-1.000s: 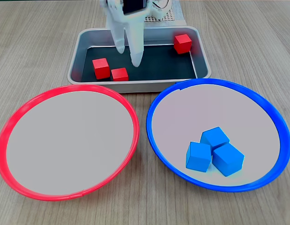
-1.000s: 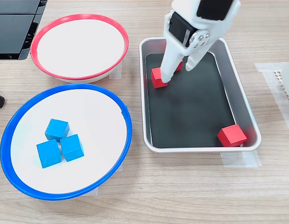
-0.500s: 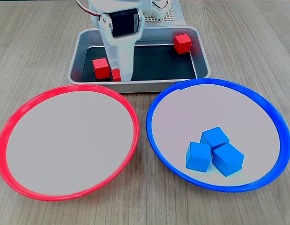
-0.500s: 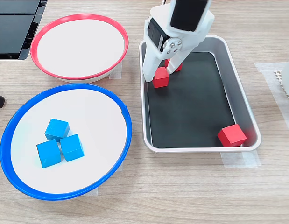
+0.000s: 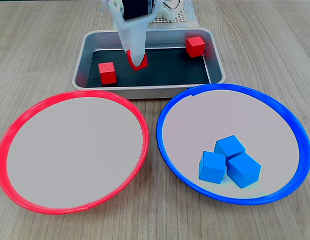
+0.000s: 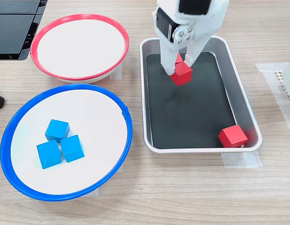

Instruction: Move six blocks tray to matching dishes

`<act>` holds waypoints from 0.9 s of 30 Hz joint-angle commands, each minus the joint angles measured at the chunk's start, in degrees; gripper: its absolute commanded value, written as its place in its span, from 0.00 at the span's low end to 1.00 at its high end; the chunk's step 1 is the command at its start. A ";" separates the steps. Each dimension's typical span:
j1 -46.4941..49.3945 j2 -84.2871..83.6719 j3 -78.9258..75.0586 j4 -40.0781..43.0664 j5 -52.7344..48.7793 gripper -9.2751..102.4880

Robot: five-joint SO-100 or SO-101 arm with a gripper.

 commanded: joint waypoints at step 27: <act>7.29 0.18 -16.44 -6.68 51.42 0.08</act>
